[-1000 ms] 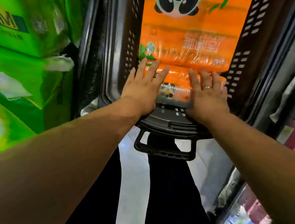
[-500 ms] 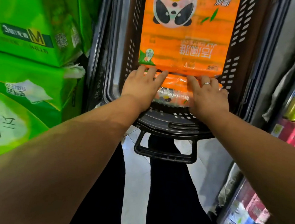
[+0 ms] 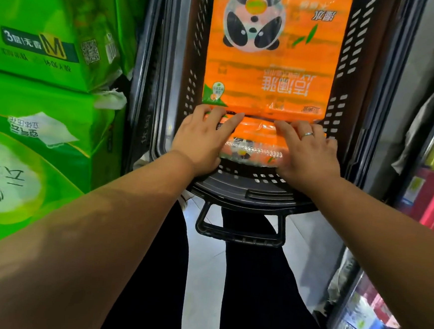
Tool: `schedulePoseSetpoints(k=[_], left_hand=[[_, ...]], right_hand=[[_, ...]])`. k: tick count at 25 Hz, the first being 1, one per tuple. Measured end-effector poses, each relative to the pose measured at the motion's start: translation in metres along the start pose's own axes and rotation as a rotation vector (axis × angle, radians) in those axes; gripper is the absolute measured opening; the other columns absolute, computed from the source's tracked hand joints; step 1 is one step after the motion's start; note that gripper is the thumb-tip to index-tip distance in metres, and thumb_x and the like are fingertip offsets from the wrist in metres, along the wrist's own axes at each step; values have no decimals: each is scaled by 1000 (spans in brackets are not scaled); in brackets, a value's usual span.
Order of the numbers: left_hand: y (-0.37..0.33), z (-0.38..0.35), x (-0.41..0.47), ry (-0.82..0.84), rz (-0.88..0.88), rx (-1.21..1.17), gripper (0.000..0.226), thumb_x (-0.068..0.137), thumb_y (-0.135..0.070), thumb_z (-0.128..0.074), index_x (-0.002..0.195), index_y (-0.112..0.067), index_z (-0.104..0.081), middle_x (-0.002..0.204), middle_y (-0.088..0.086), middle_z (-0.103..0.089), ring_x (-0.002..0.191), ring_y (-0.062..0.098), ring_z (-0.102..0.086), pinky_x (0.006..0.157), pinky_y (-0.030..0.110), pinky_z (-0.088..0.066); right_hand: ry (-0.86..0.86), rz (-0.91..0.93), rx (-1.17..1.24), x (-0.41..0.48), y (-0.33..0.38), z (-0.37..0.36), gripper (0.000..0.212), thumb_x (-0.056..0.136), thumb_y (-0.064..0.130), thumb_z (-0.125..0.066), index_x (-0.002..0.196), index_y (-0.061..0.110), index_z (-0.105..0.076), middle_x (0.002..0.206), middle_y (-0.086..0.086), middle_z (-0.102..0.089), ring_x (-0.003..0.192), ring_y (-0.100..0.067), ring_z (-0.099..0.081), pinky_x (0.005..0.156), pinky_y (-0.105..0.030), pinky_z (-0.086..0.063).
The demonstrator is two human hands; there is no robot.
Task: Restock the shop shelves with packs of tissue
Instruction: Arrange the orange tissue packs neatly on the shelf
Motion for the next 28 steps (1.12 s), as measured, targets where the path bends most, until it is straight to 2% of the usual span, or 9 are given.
schedulePoseSetpoints(k=[6,10,12,14,18,20,22,25,28], left_hand=[[5,24,-23,-10,-73,-14,98,63,-29,-78,148,-23,-28,136,13,-45,119,37,-40,94,49,-44],[10,67,-50,-85,-124,-113,94,62,-31,-78,144,-20,-33,136,18,-42,121,37,-39,97,51,-44],[18,94,-68,-106,-83,-183,93,61,-32,-79,142,-20,-34,140,20,-37,123,39,-40,99,50,-44],[27,120,-88,-114,-18,-269,94,61,-34,-81,141,-21,-32,146,21,-30,127,41,-41,100,50,-44],[30,187,-129,-118,49,-515,92,69,-36,-80,142,-35,-23,155,12,-18,136,33,-34,102,44,-41],[29,227,-144,-165,53,-639,89,69,-43,-78,141,-37,-26,151,7,-25,137,25,-33,106,40,-37],[30,271,-159,-237,63,-793,86,66,-48,-76,139,-37,-32,139,0,-38,130,16,-39,108,39,-38],[36,336,-191,-362,160,-927,82,56,-54,-78,128,-55,-39,125,-11,-43,118,12,-46,104,34,-41],[42,376,-232,-485,229,-1060,78,52,-53,-84,120,-60,-46,126,-1,-50,119,18,-51,102,44,-45]], right_hand=[[-67,48,-10,-27,11,26,83,74,41,-72,145,31,-30,136,-6,-44,119,-32,-40,90,-50,-38],[-121,92,21,-59,24,68,87,67,46,-78,142,26,-39,133,-9,-50,116,-35,-45,86,-53,-41],[-143,112,53,-74,34,99,86,64,44,-79,140,25,-41,132,-8,-51,115,-34,-46,85,-52,-42],[-88,103,62,-88,46,132,87,65,44,-77,142,30,-37,137,-3,-47,120,-30,-41,88,-51,-41],[-50,111,183,-126,65,220,91,61,38,-79,143,34,-39,132,1,-48,117,-27,-38,89,-50,-44],[-18,167,241,-137,72,266,93,58,37,-81,142,34,-42,129,1,-50,114,-26,-39,94,-47,-42],[-1,211,307,-147,80,313,94,56,32,-85,140,33,-44,124,3,-52,112,-24,-40,96,-34,-37],[13,271,354,-164,99,381,90,57,19,-88,137,32,-48,115,6,-52,105,-18,-48,85,-23,-37],[18,378,383,-173,129,423,89,56,16,-89,135,28,-50,117,3,-47,106,-12,-47,83,-15,-36]])
Point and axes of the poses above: each hand's wrist, its own x-axis towards the middle knuckle, its own z-axis out of the back of the hand, y = z × x, the point moved 6 cm from there along x, towards the middle knuckle
